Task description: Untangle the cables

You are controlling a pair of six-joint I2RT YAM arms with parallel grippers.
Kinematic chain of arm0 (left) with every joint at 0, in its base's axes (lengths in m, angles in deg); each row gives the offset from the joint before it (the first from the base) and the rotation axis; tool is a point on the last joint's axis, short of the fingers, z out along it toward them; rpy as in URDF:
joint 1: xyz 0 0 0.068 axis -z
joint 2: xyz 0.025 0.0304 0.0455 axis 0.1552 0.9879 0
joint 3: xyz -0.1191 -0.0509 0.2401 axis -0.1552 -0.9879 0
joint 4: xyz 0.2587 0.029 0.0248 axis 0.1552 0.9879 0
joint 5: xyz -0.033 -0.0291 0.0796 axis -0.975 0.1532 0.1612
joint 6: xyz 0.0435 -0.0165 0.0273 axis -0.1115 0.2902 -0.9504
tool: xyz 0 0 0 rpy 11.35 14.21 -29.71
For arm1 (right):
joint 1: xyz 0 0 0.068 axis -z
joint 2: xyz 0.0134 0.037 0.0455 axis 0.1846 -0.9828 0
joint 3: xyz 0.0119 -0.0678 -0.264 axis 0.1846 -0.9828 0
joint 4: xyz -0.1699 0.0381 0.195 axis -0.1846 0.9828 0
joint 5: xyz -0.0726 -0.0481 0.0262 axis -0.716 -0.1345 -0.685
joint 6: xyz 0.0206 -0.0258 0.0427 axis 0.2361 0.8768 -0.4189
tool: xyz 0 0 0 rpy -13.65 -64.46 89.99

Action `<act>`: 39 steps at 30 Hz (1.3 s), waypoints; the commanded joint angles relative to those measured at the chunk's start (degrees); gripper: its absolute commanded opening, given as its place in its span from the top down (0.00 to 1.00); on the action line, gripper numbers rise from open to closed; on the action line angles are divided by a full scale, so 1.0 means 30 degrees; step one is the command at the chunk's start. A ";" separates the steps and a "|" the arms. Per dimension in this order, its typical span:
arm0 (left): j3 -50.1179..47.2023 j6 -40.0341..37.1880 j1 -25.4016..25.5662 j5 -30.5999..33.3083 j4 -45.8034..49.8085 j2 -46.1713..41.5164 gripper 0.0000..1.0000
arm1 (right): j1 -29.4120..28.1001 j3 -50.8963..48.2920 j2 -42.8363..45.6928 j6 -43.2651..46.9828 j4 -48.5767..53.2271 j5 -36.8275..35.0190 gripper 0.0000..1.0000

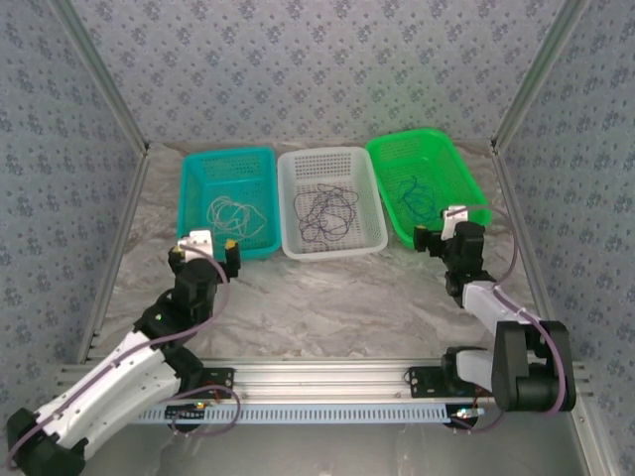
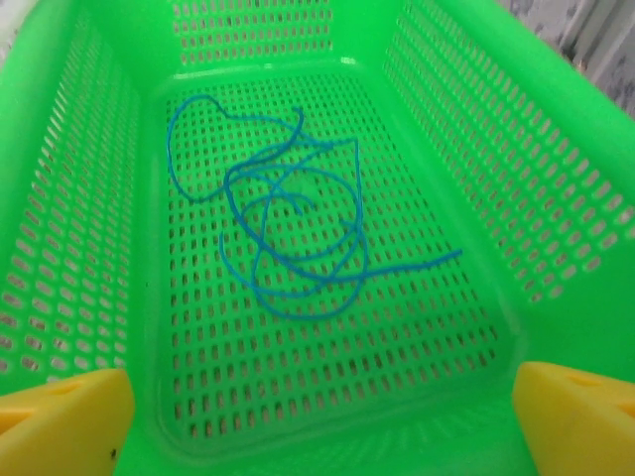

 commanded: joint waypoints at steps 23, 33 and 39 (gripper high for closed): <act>-0.1478 -0.4736 -1.2048 -1.3855 -1.5320 1.2682 0.16 | 0.0292 -0.0514 -0.5990 -0.0168 -0.7176 -0.0393 0.00; -0.1288 -0.4002 -1.3388 -1.6960 -1.9716 1.7285 0.16 | 0.0864 -0.0192 -0.5982 -0.0502 -0.6582 0.0694 0.00; -0.1153 -0.4181 -1.3391 -1.7164 -1.8913 1.7051 0.11 | 0.0821 -0.0209 -0.5969 -0.0463 -0.6620 0.0538 0.00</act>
